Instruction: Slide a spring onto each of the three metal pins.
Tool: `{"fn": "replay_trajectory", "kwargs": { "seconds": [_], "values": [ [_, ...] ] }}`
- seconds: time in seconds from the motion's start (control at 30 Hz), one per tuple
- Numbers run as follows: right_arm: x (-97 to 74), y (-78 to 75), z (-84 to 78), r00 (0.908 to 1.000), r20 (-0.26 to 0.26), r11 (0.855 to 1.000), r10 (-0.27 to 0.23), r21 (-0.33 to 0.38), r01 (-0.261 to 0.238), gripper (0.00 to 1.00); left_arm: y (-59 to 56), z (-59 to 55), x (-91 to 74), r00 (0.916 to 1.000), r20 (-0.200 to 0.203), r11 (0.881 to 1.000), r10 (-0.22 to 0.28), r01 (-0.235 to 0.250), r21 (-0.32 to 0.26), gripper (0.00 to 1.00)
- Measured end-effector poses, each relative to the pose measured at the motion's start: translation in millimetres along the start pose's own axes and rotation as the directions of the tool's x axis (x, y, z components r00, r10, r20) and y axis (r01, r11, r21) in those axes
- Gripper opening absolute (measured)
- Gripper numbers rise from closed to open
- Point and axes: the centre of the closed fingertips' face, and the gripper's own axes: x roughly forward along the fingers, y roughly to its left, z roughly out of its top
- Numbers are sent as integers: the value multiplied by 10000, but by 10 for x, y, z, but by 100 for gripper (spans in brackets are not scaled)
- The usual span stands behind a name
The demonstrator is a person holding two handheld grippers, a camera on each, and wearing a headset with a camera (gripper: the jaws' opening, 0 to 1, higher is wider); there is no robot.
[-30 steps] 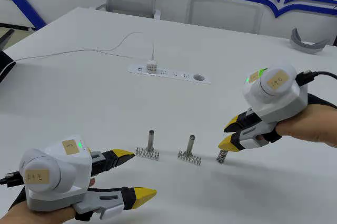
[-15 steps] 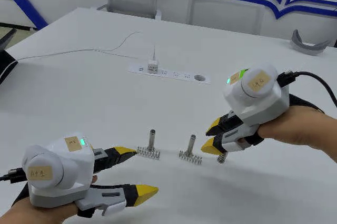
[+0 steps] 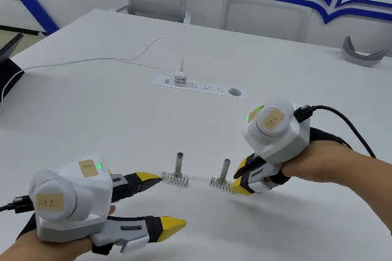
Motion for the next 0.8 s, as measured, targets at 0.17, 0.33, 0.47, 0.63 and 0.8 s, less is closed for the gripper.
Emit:
{"fn": "replay_trajectory", "kwargs": {
  "seconds": [0.17,0.33,0.47,0.63,0.8],
  "values": [
    [66,10,-22,9998,-127,9999,166,22,-166,15,1,1,-2,10000,-9,10000,7,-7,-17,54],
    [105,21,-39,9992,-260,9996,292,-18,-292,14,-2,-2,-8,10000,-32,10000,15,-15,-17,54],
    [137,15,-52,9988,-354,9994,348,-24,-349,13,-4,-2,-11,10000,-42,10000,23,-23,-25,54],
    [169,21,-84,9978,-490,9990,439,-40,-442,12,-8,2,-5,10000,-29,10000,18,-18,-41,54],
    [162,28,-84,9975,-485,9987,510,23,-509,12,-16,2,9,10000,-45,10000,-4,4,-19,53]
  ]
}}
